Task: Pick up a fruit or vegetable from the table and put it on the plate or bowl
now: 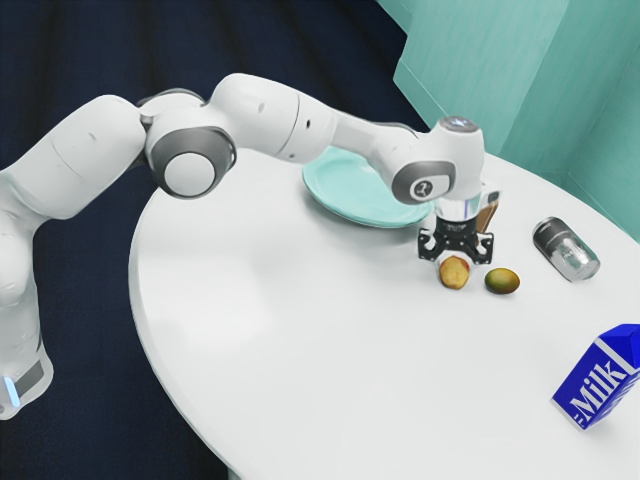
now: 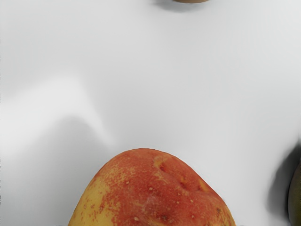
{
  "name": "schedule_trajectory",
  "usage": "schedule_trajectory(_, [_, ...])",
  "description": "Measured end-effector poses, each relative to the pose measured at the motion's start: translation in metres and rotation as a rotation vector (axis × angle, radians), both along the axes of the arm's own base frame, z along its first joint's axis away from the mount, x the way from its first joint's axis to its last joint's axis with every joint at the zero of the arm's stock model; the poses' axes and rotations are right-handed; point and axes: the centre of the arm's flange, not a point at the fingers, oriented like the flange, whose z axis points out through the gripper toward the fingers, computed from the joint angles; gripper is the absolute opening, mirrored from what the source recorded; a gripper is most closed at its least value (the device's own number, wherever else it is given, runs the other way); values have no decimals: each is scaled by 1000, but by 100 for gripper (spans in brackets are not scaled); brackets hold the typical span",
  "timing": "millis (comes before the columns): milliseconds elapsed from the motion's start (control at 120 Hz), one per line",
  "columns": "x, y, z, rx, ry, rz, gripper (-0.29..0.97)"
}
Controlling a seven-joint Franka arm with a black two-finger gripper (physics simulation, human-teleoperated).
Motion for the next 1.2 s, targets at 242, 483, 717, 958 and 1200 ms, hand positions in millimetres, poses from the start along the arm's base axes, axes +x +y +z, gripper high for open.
schedule_trajectory(242, [0,0,-1,0,3,8,35])
schedule_trajectory(483, [-39,-1,64,24,-17,47,26])
schedule_trajectory(717, [-152,120,138,51,35,287,27])
schedule_trajectory(958, [-138,186,138,60,41,342,26])
schedule_trajectory(1200, [-121,212,128,57,41,320,26])
